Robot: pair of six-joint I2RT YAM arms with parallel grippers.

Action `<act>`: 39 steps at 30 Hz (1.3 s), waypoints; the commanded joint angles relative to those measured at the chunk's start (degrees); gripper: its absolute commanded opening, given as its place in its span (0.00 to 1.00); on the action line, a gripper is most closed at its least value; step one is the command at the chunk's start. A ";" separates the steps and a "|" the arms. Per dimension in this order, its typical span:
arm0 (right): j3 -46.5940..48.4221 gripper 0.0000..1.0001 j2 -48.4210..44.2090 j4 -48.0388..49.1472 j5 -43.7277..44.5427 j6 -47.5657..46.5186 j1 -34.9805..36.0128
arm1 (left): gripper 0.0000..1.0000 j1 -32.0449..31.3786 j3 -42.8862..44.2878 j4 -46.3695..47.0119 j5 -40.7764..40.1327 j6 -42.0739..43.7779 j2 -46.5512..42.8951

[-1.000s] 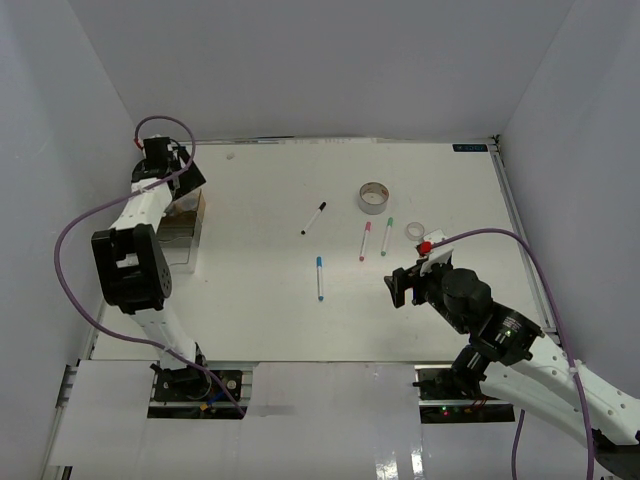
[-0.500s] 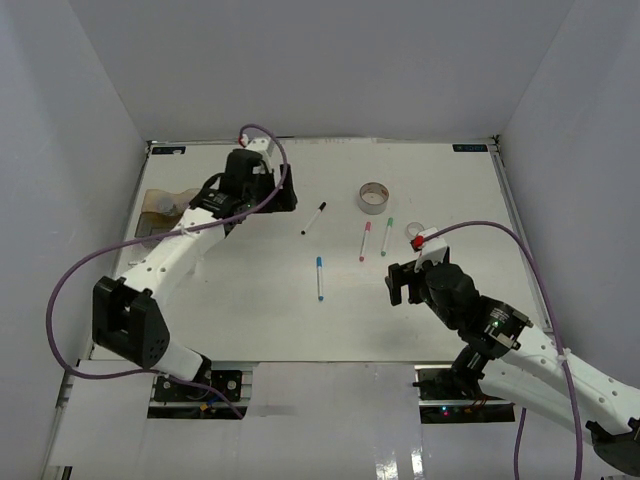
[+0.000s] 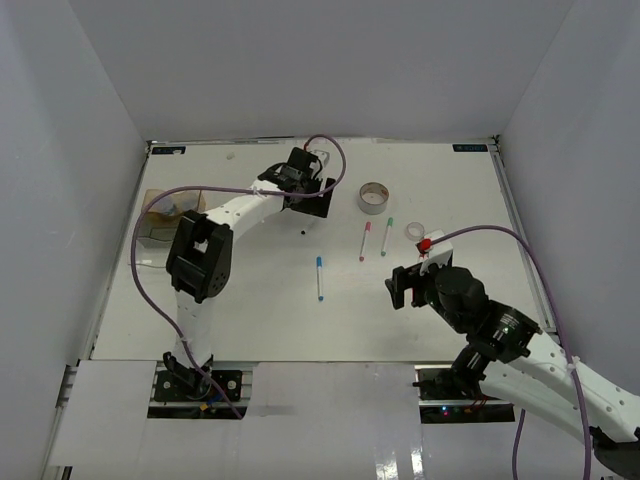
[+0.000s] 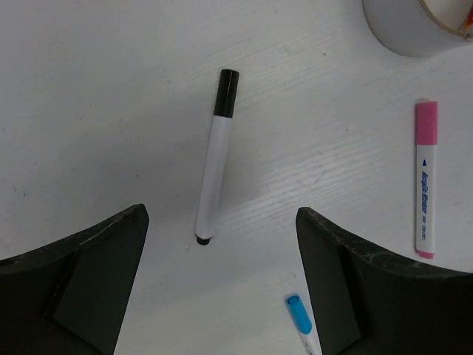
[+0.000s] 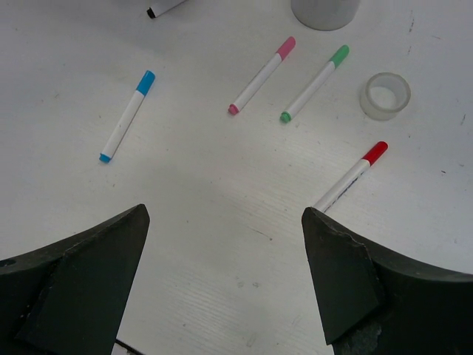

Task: Sort the stationery into containers
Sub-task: Pick up the pen from the center of the board.

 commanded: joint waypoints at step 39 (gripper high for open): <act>-0.06 0.90 -6.63 -1.13 -0.73 -0.89 -0.13 | 0.00 12.69 -15.69 2.56 -9.49 -21.18 -18.65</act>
